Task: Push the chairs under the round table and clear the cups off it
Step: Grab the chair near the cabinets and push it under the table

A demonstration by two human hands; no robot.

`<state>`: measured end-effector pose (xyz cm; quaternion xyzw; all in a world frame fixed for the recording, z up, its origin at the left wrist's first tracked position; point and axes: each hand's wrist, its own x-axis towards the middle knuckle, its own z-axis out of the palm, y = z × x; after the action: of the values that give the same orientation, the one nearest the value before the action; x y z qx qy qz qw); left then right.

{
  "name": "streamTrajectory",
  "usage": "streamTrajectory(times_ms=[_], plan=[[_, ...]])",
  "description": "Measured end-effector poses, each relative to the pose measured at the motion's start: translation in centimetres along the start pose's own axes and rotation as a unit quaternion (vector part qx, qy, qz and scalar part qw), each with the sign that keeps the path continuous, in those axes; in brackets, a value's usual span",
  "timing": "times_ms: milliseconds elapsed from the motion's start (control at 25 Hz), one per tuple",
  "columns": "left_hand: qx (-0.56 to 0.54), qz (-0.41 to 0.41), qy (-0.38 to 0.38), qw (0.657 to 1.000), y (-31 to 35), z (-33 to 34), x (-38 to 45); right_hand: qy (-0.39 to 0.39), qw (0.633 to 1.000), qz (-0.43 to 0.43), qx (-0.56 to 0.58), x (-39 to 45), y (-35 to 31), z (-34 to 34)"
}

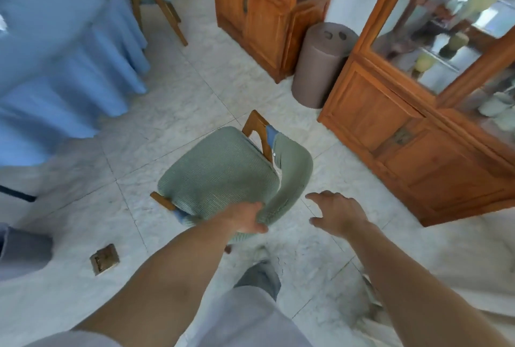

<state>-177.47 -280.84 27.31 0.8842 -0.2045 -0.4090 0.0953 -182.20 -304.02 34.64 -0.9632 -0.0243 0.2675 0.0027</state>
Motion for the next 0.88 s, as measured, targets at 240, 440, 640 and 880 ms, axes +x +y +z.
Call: streamTrajectory(times_ms=[240,440,640,880], plan=[[-0.068,-0.050,-0.064,0.994,1.1,-0.9,3.9,-0.051,0.989,-0.093,-0.100,9.2,2.5,-4.1],[-0.094,-0.098,-0.114,0.984,1.5,-1.5,4.2,-0.121,0.947,-0.215,-0.206,14.5,1.0,-3.9],[-0.138,-0.172,-0.111,0.969,2.8,-0.7,5.0,-0.192,0.875,-0.333,-0.293,19.1,0.7,-2.8],[-0.158,-0.282,0.042,0.946,6.0,2.3,5.2,-0.207,0.819,-0.447,-0.295,21.3,1.8,-1.4]])
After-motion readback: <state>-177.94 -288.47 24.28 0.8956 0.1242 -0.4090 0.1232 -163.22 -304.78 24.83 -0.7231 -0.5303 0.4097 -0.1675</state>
